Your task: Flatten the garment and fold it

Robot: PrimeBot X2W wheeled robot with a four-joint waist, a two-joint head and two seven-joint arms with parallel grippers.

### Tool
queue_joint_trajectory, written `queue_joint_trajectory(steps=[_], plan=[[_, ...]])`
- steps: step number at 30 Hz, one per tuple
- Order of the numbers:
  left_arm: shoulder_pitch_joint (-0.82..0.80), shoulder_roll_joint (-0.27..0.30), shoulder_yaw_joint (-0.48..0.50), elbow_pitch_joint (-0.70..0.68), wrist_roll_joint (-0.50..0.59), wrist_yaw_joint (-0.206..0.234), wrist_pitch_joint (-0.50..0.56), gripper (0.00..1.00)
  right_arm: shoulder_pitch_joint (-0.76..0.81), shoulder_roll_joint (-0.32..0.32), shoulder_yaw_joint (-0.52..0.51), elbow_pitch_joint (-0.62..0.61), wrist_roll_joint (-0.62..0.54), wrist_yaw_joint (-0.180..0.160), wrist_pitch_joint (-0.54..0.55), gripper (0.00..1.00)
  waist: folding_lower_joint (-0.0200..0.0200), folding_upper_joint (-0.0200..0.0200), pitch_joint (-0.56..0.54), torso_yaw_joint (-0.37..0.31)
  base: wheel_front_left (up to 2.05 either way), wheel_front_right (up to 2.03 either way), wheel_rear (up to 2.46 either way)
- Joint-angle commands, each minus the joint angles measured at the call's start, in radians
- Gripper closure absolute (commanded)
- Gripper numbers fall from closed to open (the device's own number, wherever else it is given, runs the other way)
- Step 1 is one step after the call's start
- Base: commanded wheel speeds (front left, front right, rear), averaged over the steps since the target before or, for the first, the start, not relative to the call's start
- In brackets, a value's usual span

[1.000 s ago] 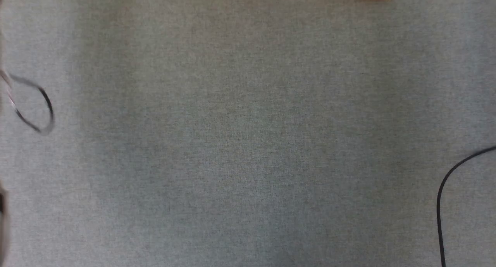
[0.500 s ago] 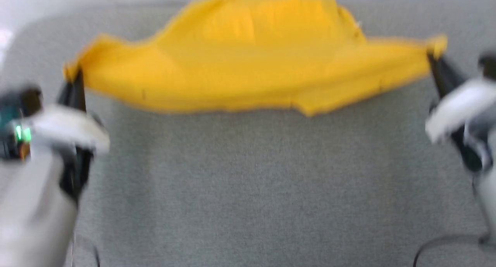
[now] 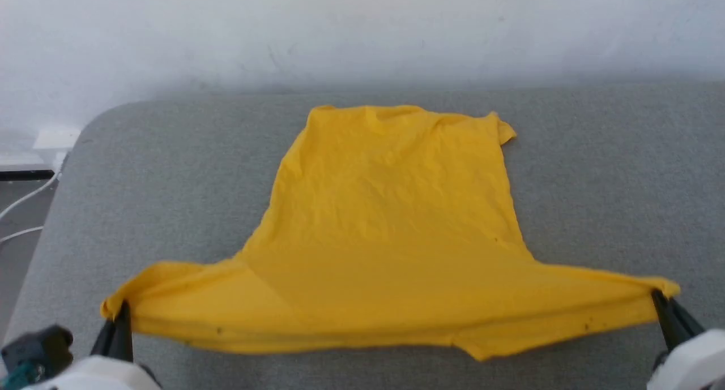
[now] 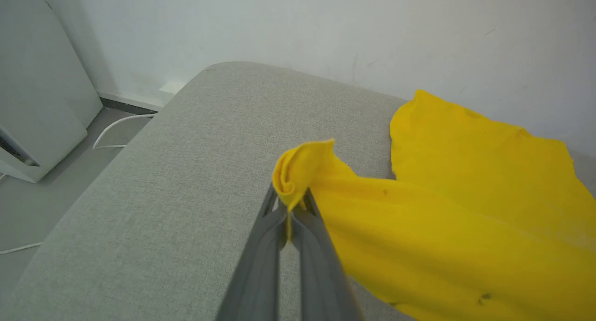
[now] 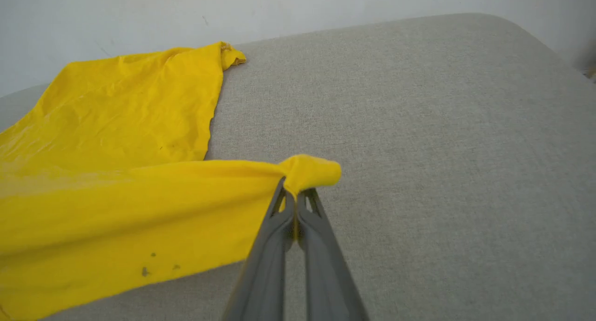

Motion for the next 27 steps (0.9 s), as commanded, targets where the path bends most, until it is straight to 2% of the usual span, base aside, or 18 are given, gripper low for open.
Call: queue_joint_trajectory(steps=[1, 6, 9, 13, 14, 15, 16, 23, 27], plan=[[0.058, 0.014, 0.014, -0.030, -0.013, 0.032, 0.013, 1.00, 0.050, 0.030, -0.039, -0.040, -0.021, -0.002, 0.023, 1.00, 0.0004, -0.0002, -0.021, 0.019, 0.00, 0.00, 0.00], [0.185, 0.000, 0.017, -0.063, -0.053, 0.076, 0.038, 1.00, 0.170, 0.083, -0.103, -0.074, -0.049, -0.002, 0.079, 1.00, 0.0004, -0.0002, -0.026, 0.037, 0.00, 0.00, 0.00], [0.229, -0.020, 0.002, -0.048, -0.074, 0.076, 0.046, 1.00, 0.223, 0.096, -0.112, -0.053, -0.064, -0.002, 0.101, 1.00, 0.0004, -0.0002, -0.021, 0.046, 0.00, 0.00, 0.00], [0.233, -0.056, -0.013, -0.013, -0.077, 0.055, 0.016, 1.00, 0.260, 0.103, -0.090, -0.020, -0.076, -0.002, 0.113, 1.00, 0.0004, -0.0002, -0.011, 0.057, 0.00, 0.00, 0.00], [0.226, -0.065, -0.017, -0.005, -0.076, 0.047, 0.006, 1.00, 0.261, 0.104, -0.080, -0.019, -0.073, -0.002, 0.112, 0.89, 0.0004, -0.0002, -0.009, 0.060, 0.00, 0.00, 0.00], [0.217, -0.073, -0.020, 0.001, -0.071, 0.039, -0.007, 1.00, 0.260, 0.105, -0.073, -0.020, -0.063, -0.002, 0.110, 0.53, 0.0004, -0.0002, -0.007, 0.064, 0.00, 0.00, 0.00], [0.206, -0.081, -0.023, 0.007, -0.065, 0.031, -0.022, 1.00, 0.254, 0.105, -0.068, -0.027, -0.053, -0.002, 0.104, 0.00, 0.0004, -0.0002, -0.006, 0.067, 0.00, 0.00, 0.00], [0.149, -0.120, -0.034, 0.027, -0.041, -0.009, -0.084, 1.00, 0.134, 0.102, -0.091, -0.113, -0.007, -0.002, 0.007, 0.00, 0.0004, -0.0002, 0.004, 0.089, 0.00, 0.00, 0.00], [0.116, -0.139, -0.038, 0.015, -0.023, -0.022, -0.104, 1.00, -0.032, 0.073, -0.107, -0.041, 0.024, -0.002, -0.014, 0.00, 0.0004, -0.0002, 0.038, 0.105, 0.00, 0.00, 0.00]])
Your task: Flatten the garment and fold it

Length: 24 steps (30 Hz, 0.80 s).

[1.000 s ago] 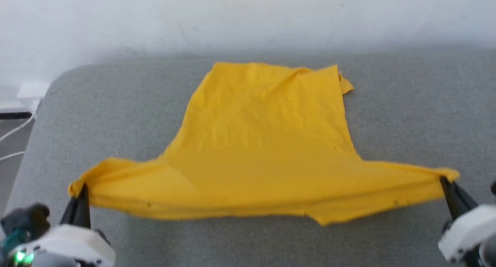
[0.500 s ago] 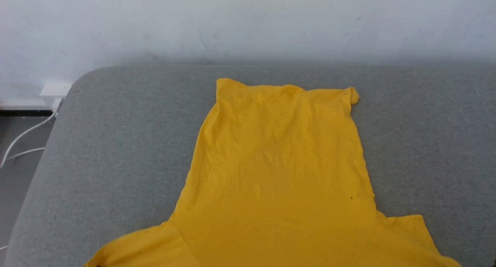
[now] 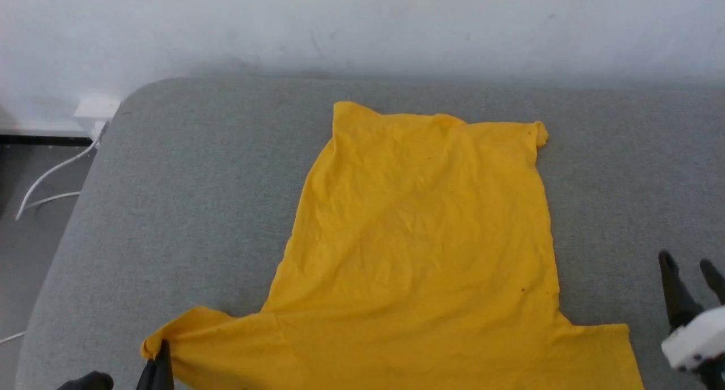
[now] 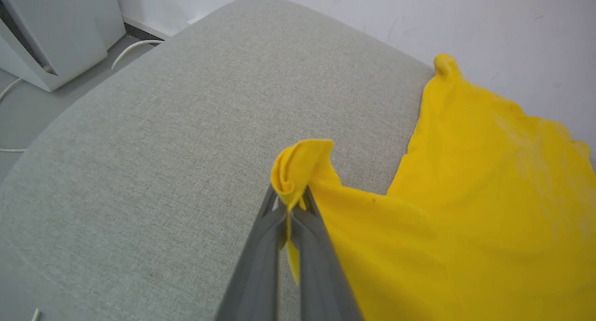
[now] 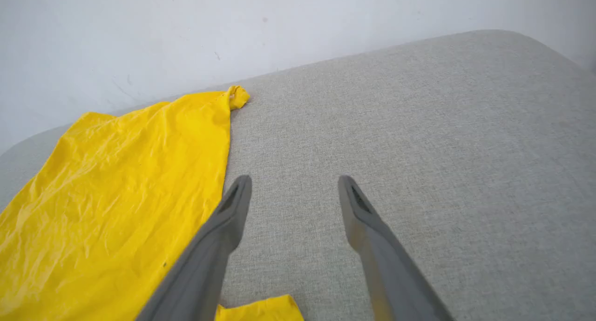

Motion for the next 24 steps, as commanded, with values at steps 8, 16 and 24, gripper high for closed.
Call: queue_joint_trajectory(steps=[8, 16, 24], plan=[[-0.137, -0.049, -0.013, -0.043, 0.076, -0.044, -0.039, 1.00, -0.523, -0.144, 0.075, 0.399, 0.079, -0.001, 0.064, 0.00, 0.0000, -0.0001, 0.145, 0.081, 0.00, 0.00, 0.00], [-0.210, -0.095, -0.031, -0.064, 0.128, -0.077, -0.048, 1.00, -0.837, -0.218, 0.143, 0.684, 0.102, -0.001, 0.280, 0.00, 0.0000, -0.0001, 0.238, 0.147, 0.00, 0.00, 0.00], [-0.269, -0.137, -0.043, -0.053, 0.158, -0.115, -0.051, 1.00, -1.036, -0.238, 0.172, 0.852, 0.056, -0.001, 0.422, 0.00, 0.0000, -0.0001, 0.328, 0.191, 0.00, 0.00, 0.00]])
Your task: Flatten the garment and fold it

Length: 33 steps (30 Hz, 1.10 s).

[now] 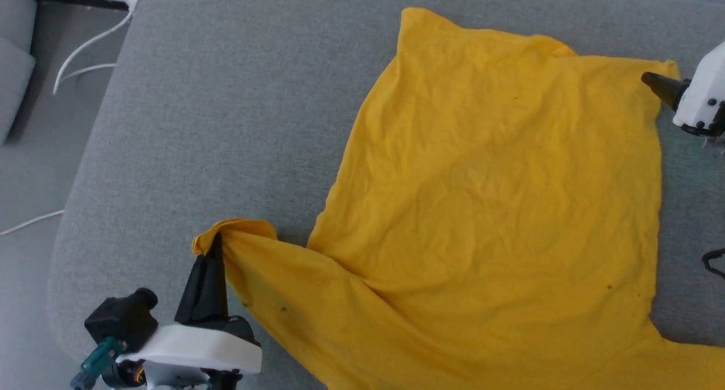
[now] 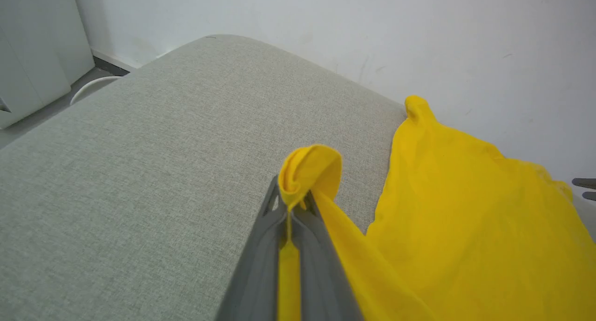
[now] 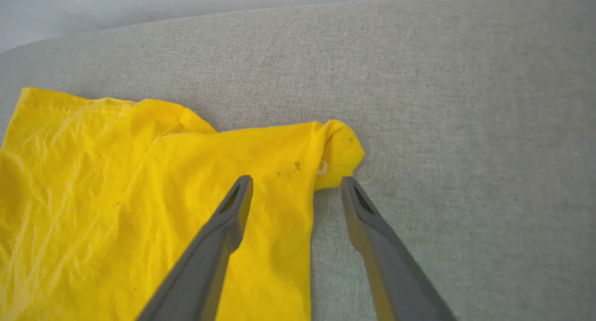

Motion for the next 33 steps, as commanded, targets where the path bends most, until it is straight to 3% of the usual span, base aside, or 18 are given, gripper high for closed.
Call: queue_joint_trajectory(steps=[1, 10, 11, 12, 13, 17, 23, 28, 33], plan=[[-0.024, -0.008, 0.001, 0.006, 0.011, -0.009, -0.004, 1.00, -0.029, -0.005, 0.005, 0.024, -0.013, -0.001, 0.013, 0.00, -0.0002, 0.0001, 0.065, 0.047, 0.00, 0.00, 0.00], [-0.053, -0.040, 0.012, 0.040, 0.030, -0.044, -0.005, 1.00, -0.074, -0.002, -0.018, 0.227, -0.084, -0.001, 0.116, 0.00, -0.0002, 0.0001, 0.095, 0.062, 0.00, 0.00, 0.00], [-0.053, -0.042, 0.014, 0.044, 0.031, -0.047, -0.005, 1.00, -0.072, 0.002, -0.024, 0.250, -0.092, -0.001, 0.137, 0.53, -0.0002, 0.0001, 0.090, 0.061, 0.00, 0.00, 0.00], [-0.051, -0.043, 0.016, 0.048, 0.032, -0.049, -0.005, 1.00, -0.070, 0.007, -0.030, 0.269, -0.102, -0.001, 0.153, 0.89, -0.0002, 0.0001, 0.084, 0.061, 0.00, 0.00, 0.00], [-0.050, -0.045, 0.018, 0.052, 0.033, -0.050, -0.005, 1.00, -0.069, 0.014, -0.039, 0.286, -0.108, -0.001, 0.168, 1.00, -0.0002, 0.0001, 0.077, 0.060, 0.00, 0.00, 0.00], [-0.042, -0.046, 0.026, 0.062, 0.035, -0.054, -0.005, 1.00, -0.082, 0.034, -0.030, 0.280, -0.124, -0.001, 0.158, 1.00, -0.0002, 0.0001, 0.047, 0.052, 0.00, 0.00, 0.00], [-0.010, -0.033, 0.035, 0.081, 0.033, -0.049, -0.003, 1.00, -0.067, -0.007, 0.102, 0.125, -0.083, -0.001, 0.072, 1.00, -0.0002, 0.0001, -0.038, 0.025, 0.00, 0.00, 0.00], [0.038, -0.016, 0.054, 0.087, 0.022, -0.034, 0.001, 1.00, 0.067, -0.109, 0.197, -0.102, 0.008, -0.001, 0.024, 1.00, -0.0002, 0.0001, -0.111, -0.021, 0.00, 0.00, 0.00], [0.097, 0.001, 0.078, 0.085, 0.014, -0.013, 0.002, 1.00, 0.341, -0.214, 0.161, -0.353, 0.062, -0.001, 0.050, 1.00, -0.0002, 0.0001, -0.183, -0.076, 0.00, 0.00, 0.00]])
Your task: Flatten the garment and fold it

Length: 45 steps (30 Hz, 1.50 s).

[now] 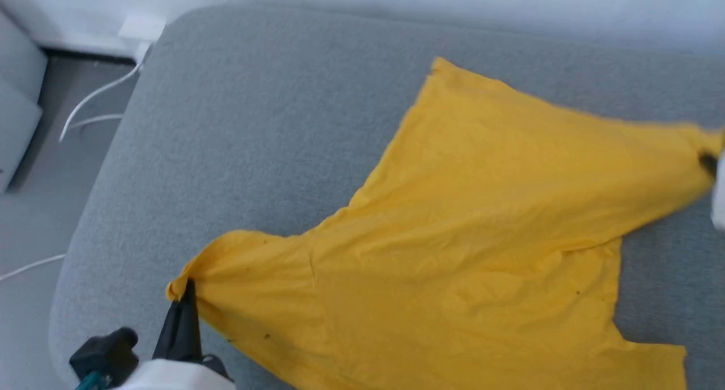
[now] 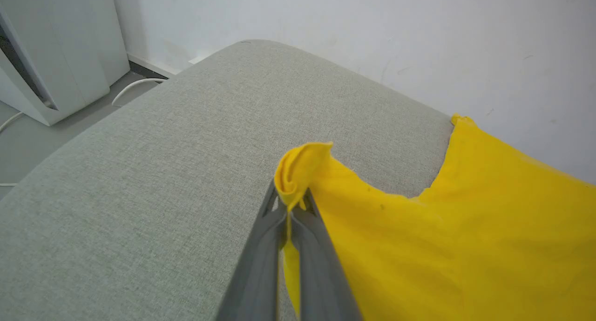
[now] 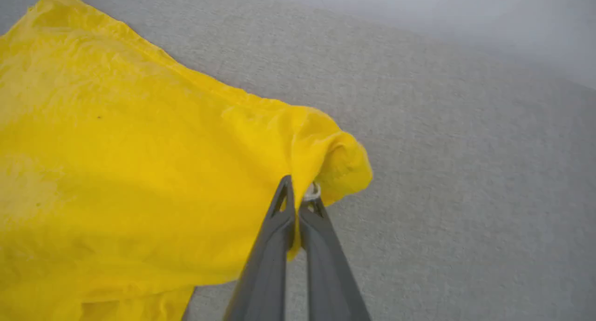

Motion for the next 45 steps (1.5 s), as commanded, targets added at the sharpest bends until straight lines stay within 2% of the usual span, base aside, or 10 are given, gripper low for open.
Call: queue_joint_trajectory(steps=[1, 6, 15, 16, 17, 18, 27, 32, 38, 45], plan=[[0.028, 0.012, 0.012, -0.001, -0.005, 0.012, 0.003, 1.00, 0.134, -0.020, -0.041, -0.077, 0.011, -0.001, 0.017, 1.00, 0.0001, 0.0001, -0.088, -0.080, 0.00, 0.00, 0.00], [0.071, 0.036, 0.027, -0.012, -0.013, 0.032, 0.022, 1.00, 0.518, 0.038, -0.228, -0.303, 0.005, -0.001, 0.090, 1.00, 0.0001, 0.0001, -0.123, -0.128, 0.00, 0.00, 0.00], [0.100, 0.059, 0.035, -0.028, -0.020, 0.051, 0.053, 1.00, 0.970, 0.390, -0.432, -0.568, -0.024, -0.001, 0.205, 1.00, 0.0001, 0.0001, -0.138, -0.180, 0.00, 0.00, 0.00], [0.101, 0.060, 0.034, -0.029, -0.021, 0.052, 0.057, 1.00, 0.992, 0.412, -0.440, -0.574, -0.023, -0.001, 0.207, 0.93, 0.0001, 0.0001, -0.138, -0.184, 0.00, 0.00, 0.00], [0.103, 0.062, 0.034, -0.030, -0.022, 0.054, 0.061, 1.00, 1.006, 0.427, -0.447, -0.578, -0.019, -0.001, 0.197, 0.40, 0.0001, 0.0001, -0.137, -0.187, 0.00, 0.00, 0.00], [0.103, 0.063, 0.034, -0.030, -0.023, 0.055, 0.064, 1.00, 1.014, 0.437, -0.450, -0.579, -0.010, -0.001, 0.180, 0.00, 0.0001, 0.0001, -0.136, -0.189, 0.00, 0.00, 0.00], [0.097, 0.073, 0.032, -0.035, -0.028, 0.062, 0.085, 1.00, 0.853, 0.437, -0.478, -0.584, -0.038, -0.001, -0.254, 0.00, 0.0001, 0.0001, -0.118, -0.204, 0.00, 0.00, 0.00], [0.081, 0.073, 0.024, -0.038, -0.025, 0.061, 0.092, 1.00, 0.696, 0.384, -0.401, -0.509, -0.063, -0.001, -0.358, 0.00, 0.0001, 0.0001, -0.103, -0.206, 0.00, 0.00, 0.00], [0.026, 0.066, 0.006, -0.032, -0.014, 0.046, 0.091, 1.00, 0.454, 0.292, -0.205, -0.322, -0.034, -0.001, -0.343, 0.00, 0.0001, 0.0001, -0.067, -0.183, 0.00, 0.00, 0.00], [-0.037, 0.047, -0.015, -0.037, 0.007, 0.030, 0.068, 1.00, 0.208, 0.244, -0.011, -0.102, 0.008, -0.001, -0.143, 0.00, 0.0001, 0.0001, -0.016, -0.135, 0.00, 0.00, 0.00]])
